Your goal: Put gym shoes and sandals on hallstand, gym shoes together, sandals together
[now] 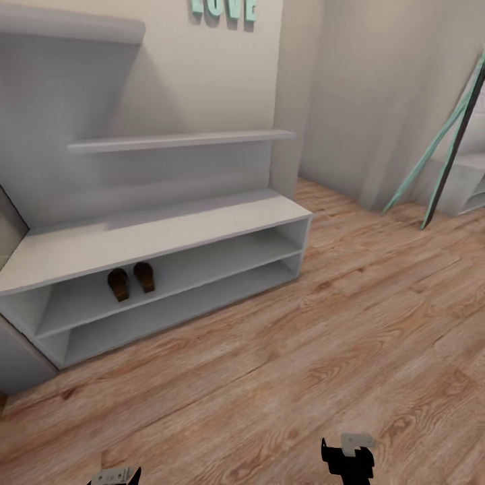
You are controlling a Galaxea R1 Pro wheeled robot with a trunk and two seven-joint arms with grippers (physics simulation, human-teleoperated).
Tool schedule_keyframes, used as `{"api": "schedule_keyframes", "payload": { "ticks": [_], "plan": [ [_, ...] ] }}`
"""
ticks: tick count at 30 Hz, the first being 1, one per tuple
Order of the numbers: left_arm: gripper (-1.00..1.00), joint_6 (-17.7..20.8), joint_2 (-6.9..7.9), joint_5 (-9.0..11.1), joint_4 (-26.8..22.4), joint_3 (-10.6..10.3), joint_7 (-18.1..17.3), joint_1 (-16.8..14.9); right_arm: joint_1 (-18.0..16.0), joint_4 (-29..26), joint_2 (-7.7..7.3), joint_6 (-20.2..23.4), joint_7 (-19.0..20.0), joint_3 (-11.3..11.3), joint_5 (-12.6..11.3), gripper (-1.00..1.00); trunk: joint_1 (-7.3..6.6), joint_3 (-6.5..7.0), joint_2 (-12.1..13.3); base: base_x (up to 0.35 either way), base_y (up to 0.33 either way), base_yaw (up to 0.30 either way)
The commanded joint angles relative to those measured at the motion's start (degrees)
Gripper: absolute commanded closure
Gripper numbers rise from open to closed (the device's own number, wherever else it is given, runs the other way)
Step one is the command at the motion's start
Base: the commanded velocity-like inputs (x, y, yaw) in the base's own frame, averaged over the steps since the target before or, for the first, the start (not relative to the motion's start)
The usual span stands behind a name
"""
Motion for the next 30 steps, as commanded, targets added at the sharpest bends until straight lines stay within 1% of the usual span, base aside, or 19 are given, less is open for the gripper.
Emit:
{"api": "schedule_keyframes", "payload": {
  "ticks": [1, 30],
  "plan": [
    [-1.00, -0.1, -0.04, 0.1, 0.0, 0.4, -0.6, 0.0, 0.0, 0.1, 0.01, -0.1, -0.2, 0.1, 0.1, -1.00, -0.01, -0.04, 0.0, 0.000, 0.000, -0.287],
    [-1.00, -0.1, -0.06, 0.1, 0.0, 0.4, -0.5, 0.0, 0.0, 0.1, 0.01, -0.1, -0.2, 0.1, 0.1, -1.00, -0.01, -0.04, 0.0, 0.000, 0.000, -0.297]
  ]
}}
